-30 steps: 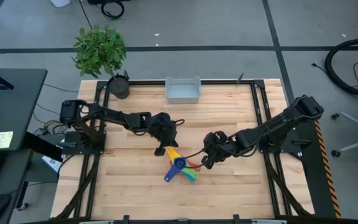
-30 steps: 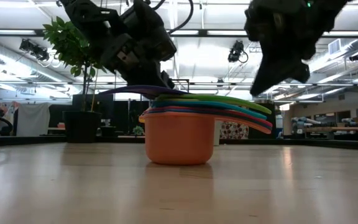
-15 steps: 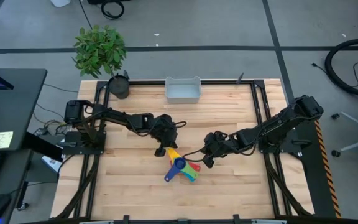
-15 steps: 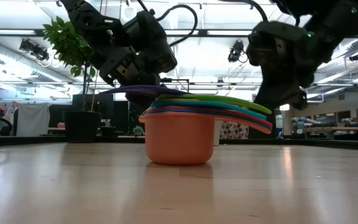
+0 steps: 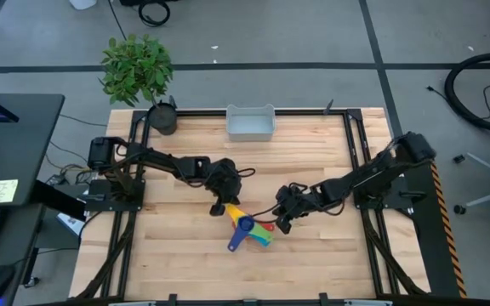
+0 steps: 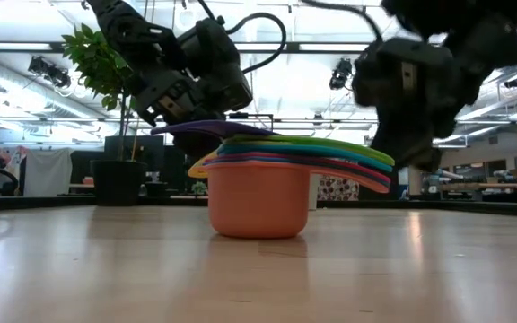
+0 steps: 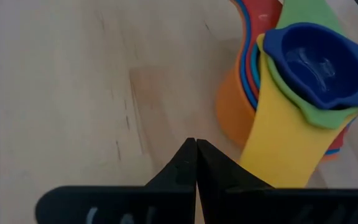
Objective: Nest measuring cups in basket
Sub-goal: Adjust the stacked measuring cups on the table
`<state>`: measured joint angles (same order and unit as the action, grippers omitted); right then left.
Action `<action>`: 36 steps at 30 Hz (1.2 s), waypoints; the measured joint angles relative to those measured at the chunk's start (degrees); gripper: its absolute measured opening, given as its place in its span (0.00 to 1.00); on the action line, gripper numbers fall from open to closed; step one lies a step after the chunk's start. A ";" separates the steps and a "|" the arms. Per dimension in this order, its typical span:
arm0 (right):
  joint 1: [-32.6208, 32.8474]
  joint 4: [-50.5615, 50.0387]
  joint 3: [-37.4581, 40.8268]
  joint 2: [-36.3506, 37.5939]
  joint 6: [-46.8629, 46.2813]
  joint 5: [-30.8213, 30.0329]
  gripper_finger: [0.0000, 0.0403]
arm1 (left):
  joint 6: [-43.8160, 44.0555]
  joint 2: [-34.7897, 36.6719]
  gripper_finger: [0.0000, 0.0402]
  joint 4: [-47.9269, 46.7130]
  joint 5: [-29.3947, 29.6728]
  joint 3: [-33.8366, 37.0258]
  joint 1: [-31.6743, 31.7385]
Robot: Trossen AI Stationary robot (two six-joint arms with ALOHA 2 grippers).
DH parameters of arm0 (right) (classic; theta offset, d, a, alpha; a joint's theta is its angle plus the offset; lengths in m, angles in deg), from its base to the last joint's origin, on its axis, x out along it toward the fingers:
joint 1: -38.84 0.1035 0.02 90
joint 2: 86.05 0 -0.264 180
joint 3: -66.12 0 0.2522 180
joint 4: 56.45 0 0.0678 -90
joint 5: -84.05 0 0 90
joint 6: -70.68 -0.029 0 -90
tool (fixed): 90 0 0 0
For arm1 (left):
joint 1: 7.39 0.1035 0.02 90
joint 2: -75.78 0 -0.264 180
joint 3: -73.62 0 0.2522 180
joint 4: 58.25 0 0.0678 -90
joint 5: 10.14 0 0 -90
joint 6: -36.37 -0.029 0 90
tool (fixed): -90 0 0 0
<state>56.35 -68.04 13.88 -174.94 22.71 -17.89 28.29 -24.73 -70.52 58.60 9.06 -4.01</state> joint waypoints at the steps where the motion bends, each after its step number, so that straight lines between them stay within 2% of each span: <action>1: -0.01 2.38 0.02 -1.81 -0.01 1.22 0.00 | 0.01 0.00 0.01 -0.10 0.01 0.00 -0.15; 5: -0.01 9.43 -1.46 -9.48 -0.10 3.23 0.00 | 1.09 0.00 0.01 -0.56 0.01 0.00 -0.85; 13: -0.01 9.57 -12.81 -19.50 4.68 9.56 0.00 | 3.02 0.00 0.01 -1.79 0.58 0.00 -2.33; 19: -0.07 5.88 -17.28 -21.68 6.21 11.13 0.00 | 3.38 0.00 0.01 -6.01 0.81 0.00 -3.36; 24: -0.03 2.95 -17.57 -21.51 6.19 11.82 0.00 | 3.44 0.00 0.01 -10.68 1.08 0.00 -4.01; 29: -0.05 2.81 -17.57 -21.45 5.14 12.54 0.00 | 4.80 0.62 0.01 -11.52 1.50 0.00 -4.01; 36: 0.01 1.72 -17.59 -21.40 5.08 13.09 0.00 | 4.40 7.65 0.01 -17.98 12.18 -1.15 -1.67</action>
<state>56.35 -66.32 -3.71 -196.35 27.79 -4.80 32.70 -17.08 -88.50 70.79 7.91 -5.68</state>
